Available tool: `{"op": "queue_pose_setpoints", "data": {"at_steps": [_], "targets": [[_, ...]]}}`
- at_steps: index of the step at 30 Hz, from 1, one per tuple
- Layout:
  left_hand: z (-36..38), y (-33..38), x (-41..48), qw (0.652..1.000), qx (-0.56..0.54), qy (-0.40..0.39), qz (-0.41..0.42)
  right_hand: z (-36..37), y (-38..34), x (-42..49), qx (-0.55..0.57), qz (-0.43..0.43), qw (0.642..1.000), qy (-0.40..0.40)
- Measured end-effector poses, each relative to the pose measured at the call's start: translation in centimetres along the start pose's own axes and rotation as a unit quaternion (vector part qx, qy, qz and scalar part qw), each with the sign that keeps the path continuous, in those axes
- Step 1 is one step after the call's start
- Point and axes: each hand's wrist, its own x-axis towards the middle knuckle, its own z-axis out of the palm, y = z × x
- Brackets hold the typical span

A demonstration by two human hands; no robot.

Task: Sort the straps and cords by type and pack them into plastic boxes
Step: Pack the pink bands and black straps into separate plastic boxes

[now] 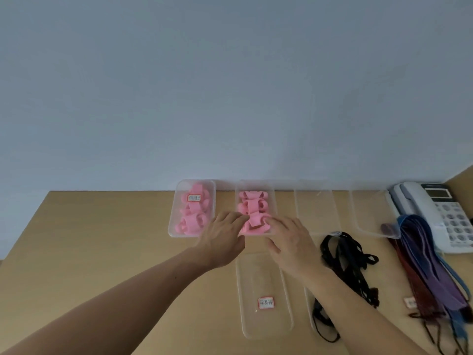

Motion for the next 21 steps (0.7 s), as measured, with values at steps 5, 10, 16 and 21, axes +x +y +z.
{"op": "queue_pose_setpoints", "data": {"at_steps": [5,10,16,21], "targets": [[0.8,0.0,-3.6,0.998,0.01,-0.06,0.019,1.8,-2.0,-3.6,-0.014,0.087,0.993,-0.076],[1.6,-1.0,-6.4,0.996,-0.002,-0.092,0.013,4.0,-3.1,-6.0,-0.024,0.219,0.969,-0.108],[2.7,-2.3,-9.1,0.988,-0.063,-0.136,-0.041,6.0,-4.8,-7.3,-0.031,0.331,0.932,-0.144],[3.2,-2.7,-9.7,0.976,-0.114,-0.161,-0.091,6.1,-5.4,-7.0,-0.025,0.379,0.913,-0.148]]}}
